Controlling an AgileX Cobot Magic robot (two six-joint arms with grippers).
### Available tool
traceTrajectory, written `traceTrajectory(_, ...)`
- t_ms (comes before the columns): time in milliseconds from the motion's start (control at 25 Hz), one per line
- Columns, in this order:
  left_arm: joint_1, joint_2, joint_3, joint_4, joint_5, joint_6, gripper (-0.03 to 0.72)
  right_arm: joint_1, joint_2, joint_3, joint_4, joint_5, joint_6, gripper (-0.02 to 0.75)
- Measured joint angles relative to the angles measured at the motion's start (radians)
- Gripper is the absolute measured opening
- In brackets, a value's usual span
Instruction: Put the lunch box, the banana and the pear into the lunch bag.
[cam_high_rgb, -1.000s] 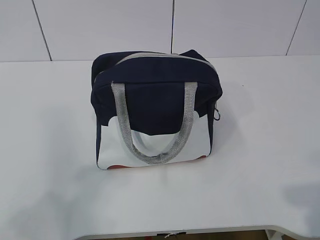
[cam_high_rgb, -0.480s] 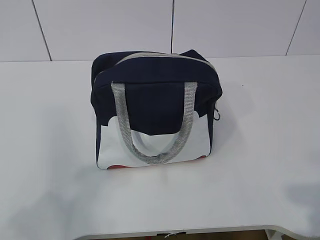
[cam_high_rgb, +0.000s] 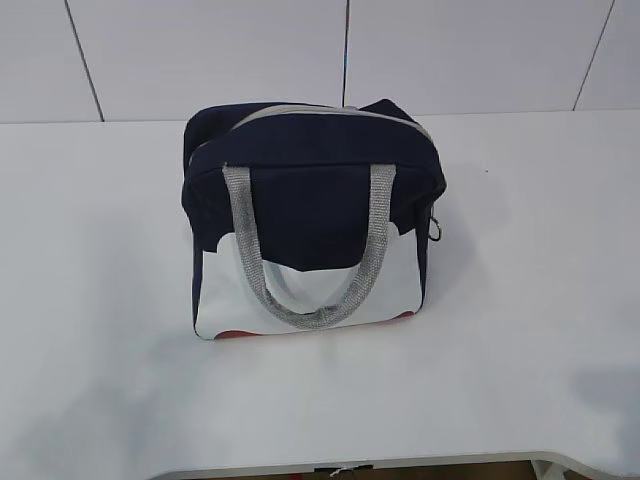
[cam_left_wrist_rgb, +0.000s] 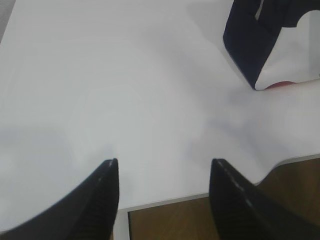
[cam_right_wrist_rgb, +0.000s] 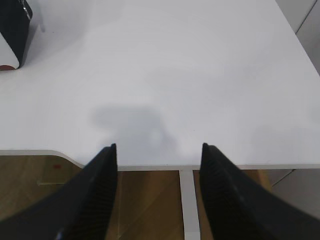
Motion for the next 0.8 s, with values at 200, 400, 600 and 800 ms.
traceTrajectory(200,0.000,0.000,0.000,0.000,0.000,0.000,0.414,0.000,0.000,0.000,0.000,0.000,0.000,0.442)
traceTrajectory(400,0.000,0.000,0.000,0.000,0.000,0.000,0.414,0.000,0.000,0.000,0.000,0.000,0.000,0.442)
traceTrajectory(600,0.000,0.000,0.000,0.000,0.000,0.000,0.414,0.000,0.000,0.000,0.000,-0.002,0.000,0.442)
traceTrajectory(800,0.000,0.000,0.000,0.000,0.000,0.000,0.414,0.000,0.000,0.000,0.000,-0.002,0.000,0.442)
